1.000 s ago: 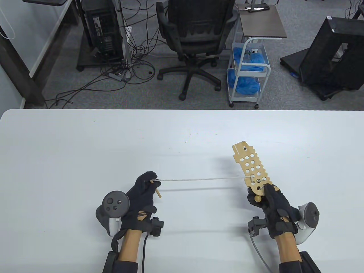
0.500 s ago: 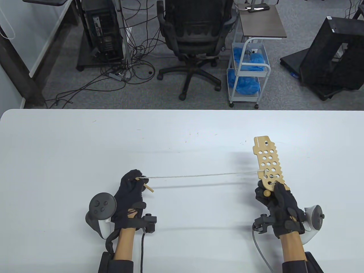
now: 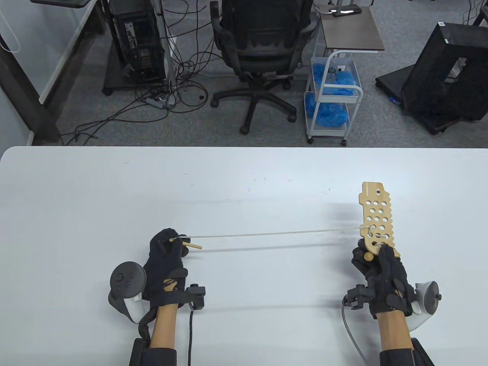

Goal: Remove rope from all holes on crocodile lacing toy

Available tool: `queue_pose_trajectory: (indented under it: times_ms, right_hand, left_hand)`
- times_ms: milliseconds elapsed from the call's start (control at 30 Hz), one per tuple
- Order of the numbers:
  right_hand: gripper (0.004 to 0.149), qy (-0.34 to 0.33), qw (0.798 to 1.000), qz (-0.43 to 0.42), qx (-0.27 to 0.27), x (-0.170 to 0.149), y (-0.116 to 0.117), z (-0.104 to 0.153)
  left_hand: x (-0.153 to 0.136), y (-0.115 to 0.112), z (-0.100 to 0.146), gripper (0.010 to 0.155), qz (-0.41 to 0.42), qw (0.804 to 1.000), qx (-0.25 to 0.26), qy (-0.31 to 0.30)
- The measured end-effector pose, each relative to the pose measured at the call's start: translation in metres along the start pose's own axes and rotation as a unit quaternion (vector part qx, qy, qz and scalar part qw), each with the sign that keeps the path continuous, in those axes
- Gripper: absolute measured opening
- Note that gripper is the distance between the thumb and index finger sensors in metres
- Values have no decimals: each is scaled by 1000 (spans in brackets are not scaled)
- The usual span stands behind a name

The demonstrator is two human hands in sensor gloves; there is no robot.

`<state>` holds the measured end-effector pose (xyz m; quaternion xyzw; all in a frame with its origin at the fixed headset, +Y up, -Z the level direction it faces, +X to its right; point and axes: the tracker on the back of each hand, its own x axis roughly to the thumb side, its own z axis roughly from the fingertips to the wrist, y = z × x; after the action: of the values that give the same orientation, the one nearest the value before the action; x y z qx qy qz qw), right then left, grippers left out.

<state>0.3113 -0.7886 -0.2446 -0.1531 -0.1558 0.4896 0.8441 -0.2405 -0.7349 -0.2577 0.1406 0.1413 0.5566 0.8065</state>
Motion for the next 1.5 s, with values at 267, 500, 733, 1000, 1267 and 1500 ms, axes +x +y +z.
queue_pose_trajectory:
  times_ms: [267, 500, 733, 1000, 1267, 1500]
  right_hand:
    - [55, 11, 999, -26, -18, -3, -4, 1]
    - [55, 12, 1000, -6, -5, -6, 1, 2]
    - [55, 4, 998, 60, 35, -10, 21, 9]
    - [54, -9, 984, 134, 116, -18, 52, 22]
    - [53, -11, 961, 209, 183, -29, 76, 34]
    - [52, -11, 936, 257, 242, -41, 94, 47]
  left_hand:
    - [-5, 2, -1, 47, 18, 1000, 4, 16]
    - [-5, 0, -1, 47, 25, 1000, -3, 16]
    - [8, -7, 2, 46, -12, 999, -13, -27]
    - [38, -41, 18, 43, -57, 988, -76, -120]
    - [68, -79, 47, 41, -111, 958, -150, -220]
    - [83, -95, 68, 41, -152, 934, -167, -275]
